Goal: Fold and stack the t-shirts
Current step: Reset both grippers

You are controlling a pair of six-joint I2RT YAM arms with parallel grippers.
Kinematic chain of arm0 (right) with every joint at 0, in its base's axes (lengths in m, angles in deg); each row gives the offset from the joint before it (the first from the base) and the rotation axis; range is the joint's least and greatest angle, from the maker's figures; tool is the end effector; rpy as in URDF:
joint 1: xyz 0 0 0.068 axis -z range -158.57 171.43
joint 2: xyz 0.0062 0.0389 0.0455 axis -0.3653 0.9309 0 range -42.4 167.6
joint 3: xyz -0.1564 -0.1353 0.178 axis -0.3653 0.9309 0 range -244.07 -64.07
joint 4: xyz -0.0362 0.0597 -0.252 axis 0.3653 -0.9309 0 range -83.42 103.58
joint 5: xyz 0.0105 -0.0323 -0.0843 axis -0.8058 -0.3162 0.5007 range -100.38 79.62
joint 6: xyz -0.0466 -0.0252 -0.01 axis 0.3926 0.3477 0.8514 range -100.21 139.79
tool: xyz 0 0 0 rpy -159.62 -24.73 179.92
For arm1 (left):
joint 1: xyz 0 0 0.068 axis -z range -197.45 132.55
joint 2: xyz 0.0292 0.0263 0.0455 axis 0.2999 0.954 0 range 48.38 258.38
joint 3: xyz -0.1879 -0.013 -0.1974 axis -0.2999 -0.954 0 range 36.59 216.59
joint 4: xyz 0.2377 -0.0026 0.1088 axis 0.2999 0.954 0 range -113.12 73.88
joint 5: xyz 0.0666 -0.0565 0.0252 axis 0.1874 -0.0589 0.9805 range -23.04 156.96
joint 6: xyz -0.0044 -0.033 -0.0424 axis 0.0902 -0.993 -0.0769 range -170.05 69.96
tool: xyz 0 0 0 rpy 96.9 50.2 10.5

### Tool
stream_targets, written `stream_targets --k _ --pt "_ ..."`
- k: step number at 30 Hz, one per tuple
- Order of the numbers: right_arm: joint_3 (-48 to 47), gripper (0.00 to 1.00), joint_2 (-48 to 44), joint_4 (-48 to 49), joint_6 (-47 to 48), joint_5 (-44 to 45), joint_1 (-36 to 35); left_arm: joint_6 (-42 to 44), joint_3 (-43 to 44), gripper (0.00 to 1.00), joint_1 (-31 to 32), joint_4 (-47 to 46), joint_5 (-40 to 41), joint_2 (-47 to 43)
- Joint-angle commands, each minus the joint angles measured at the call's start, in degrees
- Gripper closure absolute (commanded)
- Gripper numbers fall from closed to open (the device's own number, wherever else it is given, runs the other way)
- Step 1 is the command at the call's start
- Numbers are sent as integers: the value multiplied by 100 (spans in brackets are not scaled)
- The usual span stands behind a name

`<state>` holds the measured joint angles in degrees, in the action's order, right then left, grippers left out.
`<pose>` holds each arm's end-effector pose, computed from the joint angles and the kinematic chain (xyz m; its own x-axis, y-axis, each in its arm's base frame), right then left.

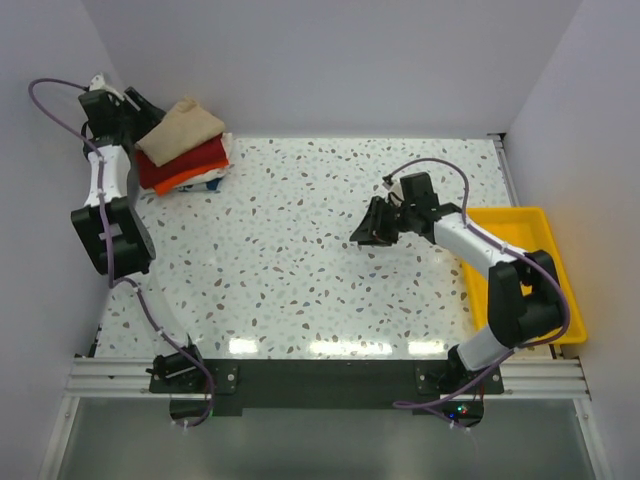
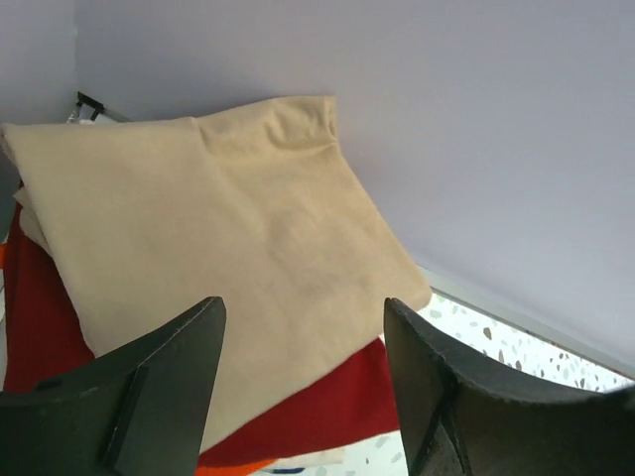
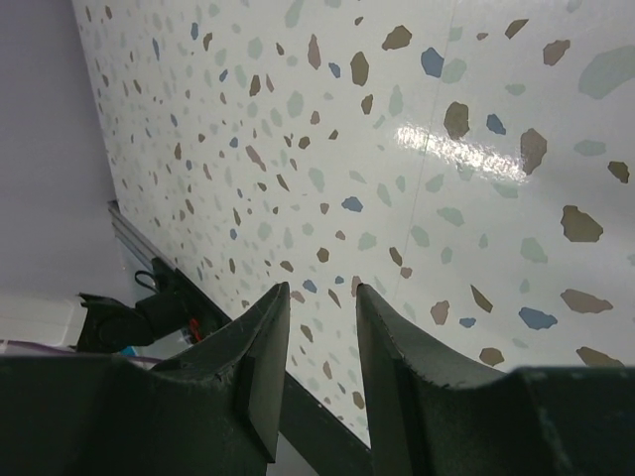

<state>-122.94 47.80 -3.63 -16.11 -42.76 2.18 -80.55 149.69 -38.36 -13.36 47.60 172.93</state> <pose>0.3055 0.1268 0.2234 -0.9326 0.1989 -0.3011 -0.0819 0.6961 0.7133 0.4919 0.1752 0.3023 -0.2667 -0.6147 -0.7423 -0.2130 0.7888 -0.5766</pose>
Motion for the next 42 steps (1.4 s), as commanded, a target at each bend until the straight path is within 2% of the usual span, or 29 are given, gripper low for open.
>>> stream_targets --k 1,7,10,13,15,17,21,26,32,42 --pt "7 62 -370 43 153 144 -35 -61 -375 30 183 -334 -16 -589" --pt "174 60 -835 -36 285 328 -35 -158 -1561 28 499 -378 414 -1555" --pt "288 59 -1143 -80 347 513 -35 -166 -2369 28 938 -396 774 -2256" --pt "341 56 -1389 -159 417 811 -27 -578 -3807 28 1701 -869 1108 -3040" --pt "298 56 -1469 -256 469 909 -27 -641 -4311 28 2045 -1140 1240 -3522" --pt "262 56 -1609 -423 548 1049 -35 -685 -4881 28 2746 -1134 1643 -3814" --pt "359 55 -1908 -450 531 1242 -35 -650 -5594 28 3678 -1187 1917 -4342" --pt "499 54 -2233 -502 584 1576 -35 -536 -6228 28 4725 -1125 2155 -4747" --pt "780 51 -2682 -406 531 2069 -35 -211 -6607 29 5614 -985 2366 -4870" --pt "798 51 -2638 -204 383 2332 -35 -44 -6608 28 5624 -634 2296 -5248"
